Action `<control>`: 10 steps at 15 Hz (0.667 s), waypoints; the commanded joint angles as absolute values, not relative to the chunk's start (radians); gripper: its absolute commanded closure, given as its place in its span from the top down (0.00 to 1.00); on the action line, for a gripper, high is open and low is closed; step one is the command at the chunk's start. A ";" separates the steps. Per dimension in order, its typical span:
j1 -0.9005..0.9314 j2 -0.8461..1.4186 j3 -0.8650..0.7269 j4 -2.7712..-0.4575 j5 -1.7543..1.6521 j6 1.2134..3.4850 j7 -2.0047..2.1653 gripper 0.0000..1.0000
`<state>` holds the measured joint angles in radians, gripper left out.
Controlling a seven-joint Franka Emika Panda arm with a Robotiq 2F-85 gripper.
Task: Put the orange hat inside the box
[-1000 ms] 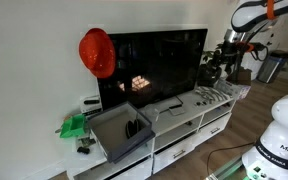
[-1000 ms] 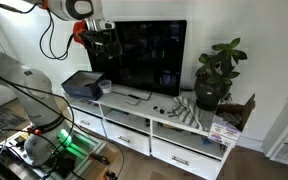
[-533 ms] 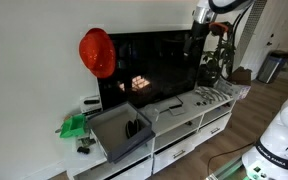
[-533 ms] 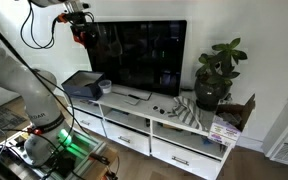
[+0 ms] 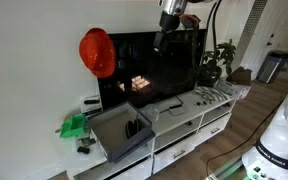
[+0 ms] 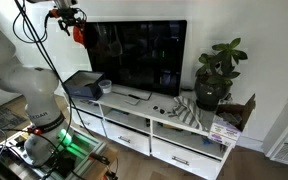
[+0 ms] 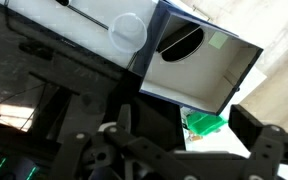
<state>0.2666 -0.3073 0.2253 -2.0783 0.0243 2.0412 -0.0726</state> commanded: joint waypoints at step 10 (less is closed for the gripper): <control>0.289 -0.095 0.221 -1.970 0.134 2.337 -0.208 1.00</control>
<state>0.2699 -0.2192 0.2228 -2.0537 0.0669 2.2413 -0.1417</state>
